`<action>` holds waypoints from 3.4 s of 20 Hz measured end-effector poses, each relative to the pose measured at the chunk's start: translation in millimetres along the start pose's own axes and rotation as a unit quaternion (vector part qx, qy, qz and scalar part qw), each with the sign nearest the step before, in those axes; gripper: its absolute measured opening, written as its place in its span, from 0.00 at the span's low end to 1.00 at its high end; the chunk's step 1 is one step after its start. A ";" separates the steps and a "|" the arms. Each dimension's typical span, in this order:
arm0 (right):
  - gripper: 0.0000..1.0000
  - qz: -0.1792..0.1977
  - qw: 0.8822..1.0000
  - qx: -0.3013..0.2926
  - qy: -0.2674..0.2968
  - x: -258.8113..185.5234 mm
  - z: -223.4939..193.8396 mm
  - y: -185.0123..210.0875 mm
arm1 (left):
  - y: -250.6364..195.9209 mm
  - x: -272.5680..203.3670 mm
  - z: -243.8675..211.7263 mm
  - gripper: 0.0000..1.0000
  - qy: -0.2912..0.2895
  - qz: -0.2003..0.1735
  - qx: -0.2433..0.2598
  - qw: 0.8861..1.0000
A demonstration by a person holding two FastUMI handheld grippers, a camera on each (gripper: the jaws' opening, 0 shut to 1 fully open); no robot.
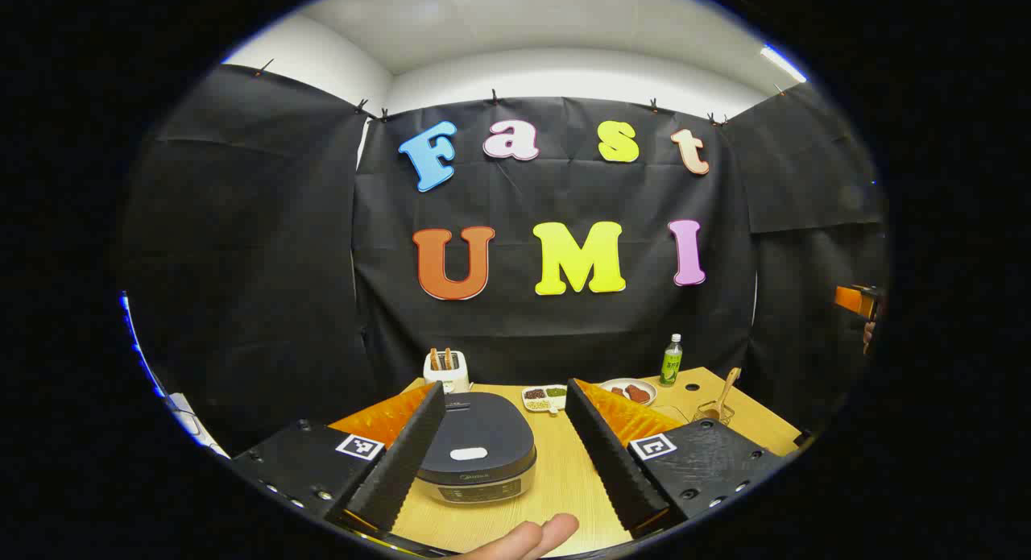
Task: Close the left gripper, press the button to open the rice cooker; take a wooden spoon from the chopstick holder with the right hand, scoop a spoonful of rice and pour it into the rice cooker, then put the wooden spoon back into the chopstick holder.
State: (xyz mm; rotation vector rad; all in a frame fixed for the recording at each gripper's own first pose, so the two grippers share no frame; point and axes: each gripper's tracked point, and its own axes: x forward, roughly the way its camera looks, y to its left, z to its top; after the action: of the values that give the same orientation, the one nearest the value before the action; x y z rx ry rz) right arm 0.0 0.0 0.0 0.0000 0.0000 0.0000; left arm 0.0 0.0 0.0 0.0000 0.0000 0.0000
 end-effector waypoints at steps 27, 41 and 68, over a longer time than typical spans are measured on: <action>1.00 0.003 1.000 -0.016 -0.027 18.3 -37.1 -11.8 | 53.4 91.6 -135.8 0.31 0.145 0.046 -0.037 0.988; 1.00 0.014 0.999 -0.023 -0.035 11.3 -60.5 -5.7 | 50.1 126.7 -200.7 0.00 0.206 0.060 -0.070 0.974; 0.99 -0.010 0.998 -0.042 0.053 53.5 -143.7 -17.9 | 26.2 -8.9 -98.0 0.95 0.049 0.080 -0.019 0.995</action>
State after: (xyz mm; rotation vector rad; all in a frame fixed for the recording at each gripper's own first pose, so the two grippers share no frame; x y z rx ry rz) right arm 53.5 -17.9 -143.7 -0.0844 0.1066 -0.0195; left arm -8.9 26.2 -98.0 -0.0380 0.0989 0.1608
